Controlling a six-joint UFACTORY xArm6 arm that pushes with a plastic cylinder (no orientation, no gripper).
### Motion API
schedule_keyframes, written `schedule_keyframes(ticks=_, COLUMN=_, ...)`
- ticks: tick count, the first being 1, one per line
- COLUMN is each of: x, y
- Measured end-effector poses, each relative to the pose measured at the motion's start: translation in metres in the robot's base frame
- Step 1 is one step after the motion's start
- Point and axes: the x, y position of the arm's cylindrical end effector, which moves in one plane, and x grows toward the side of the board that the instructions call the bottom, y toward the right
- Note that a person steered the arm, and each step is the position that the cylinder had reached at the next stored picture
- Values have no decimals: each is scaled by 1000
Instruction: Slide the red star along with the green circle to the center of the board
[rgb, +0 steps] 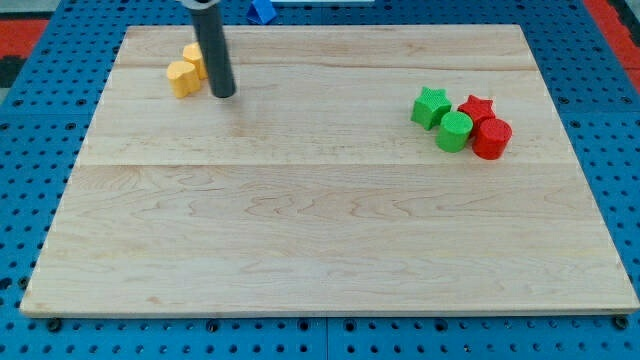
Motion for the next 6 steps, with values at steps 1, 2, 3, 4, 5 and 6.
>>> schedule_keyframes(ticks=1, x=0, y=13)
schedule_keyframes(ticks=2, x=-25, y=46)
schedule_keyframes(ticks=3, x=-36, y=99)
schedule_keyframes(ticks=4, x=-47, y=197)
schedule_keyframes(ticks=5, x=-11, y=309)
schedule_keyframes(ticks=6, x=61, y=333)
